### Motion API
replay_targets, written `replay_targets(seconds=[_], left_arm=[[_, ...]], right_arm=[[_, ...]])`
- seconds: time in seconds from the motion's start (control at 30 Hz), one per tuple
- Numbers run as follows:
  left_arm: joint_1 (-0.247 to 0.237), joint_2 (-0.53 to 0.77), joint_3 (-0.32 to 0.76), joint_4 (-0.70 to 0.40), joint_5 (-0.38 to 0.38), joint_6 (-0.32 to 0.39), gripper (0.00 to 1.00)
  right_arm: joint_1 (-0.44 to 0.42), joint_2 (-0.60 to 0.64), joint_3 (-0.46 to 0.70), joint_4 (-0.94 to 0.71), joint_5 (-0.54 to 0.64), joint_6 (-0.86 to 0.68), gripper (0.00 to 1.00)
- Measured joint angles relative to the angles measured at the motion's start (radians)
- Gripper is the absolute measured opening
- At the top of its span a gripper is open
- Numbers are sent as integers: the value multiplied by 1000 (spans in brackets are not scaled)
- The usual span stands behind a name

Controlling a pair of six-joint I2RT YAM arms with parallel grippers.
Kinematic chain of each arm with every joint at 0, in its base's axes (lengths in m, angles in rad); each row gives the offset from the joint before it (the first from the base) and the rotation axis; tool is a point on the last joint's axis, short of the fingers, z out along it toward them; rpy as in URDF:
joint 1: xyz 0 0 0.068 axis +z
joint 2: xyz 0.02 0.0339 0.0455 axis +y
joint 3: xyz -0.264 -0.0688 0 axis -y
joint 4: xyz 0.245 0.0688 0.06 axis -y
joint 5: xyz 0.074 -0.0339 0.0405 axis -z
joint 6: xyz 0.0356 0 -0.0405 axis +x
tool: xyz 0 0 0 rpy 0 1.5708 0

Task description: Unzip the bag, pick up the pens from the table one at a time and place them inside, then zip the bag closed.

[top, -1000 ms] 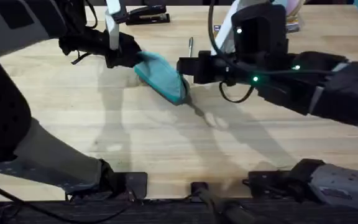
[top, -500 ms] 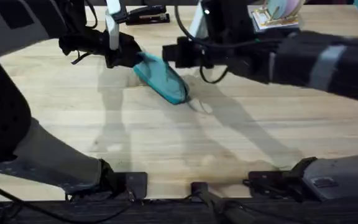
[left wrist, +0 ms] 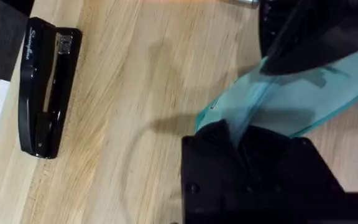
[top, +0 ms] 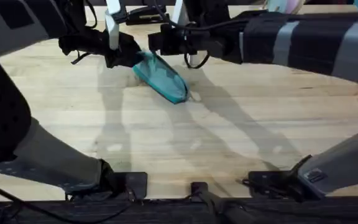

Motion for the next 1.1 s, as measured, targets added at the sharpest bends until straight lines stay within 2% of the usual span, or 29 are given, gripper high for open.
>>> replay_targets(seconds=[0.27, 0.47, 0.5, 0.53, 0.7, 0.73, 0.8, 1.1], left_arm=[[4, 0, 0, 3, -3, 0, 42], [4, 0, 0, 2, -3, 0, 42], [4, 0, 0, 1, -3, 0, 42], [3, 0, 0, 1, -2, 0, 42], [3, 0, 0, -1, -2, 0, 42], [3, 0, 0, -1, -2, 0, 42], [3, 0, 0, -1, -2, 0, 42], [3, 0, 0, -1, -1, 0, 42]], right_arm=[[16, 34, 19, 43, 3, -5, 32], [17, 33, 28, 14, 4, -21, 32], [17, 32, 31, 0, 4, -26, 68], [15, 28, 34, -13, 3, -34, 164], [6, -32, 43, -118, 3, -95, 879], [3, -50, 44, -140, 3, -114, 967], [-5, -88, 45, -187, 3, -140, 995], [-73, -295, 48, -421, 4, -263, 996]])
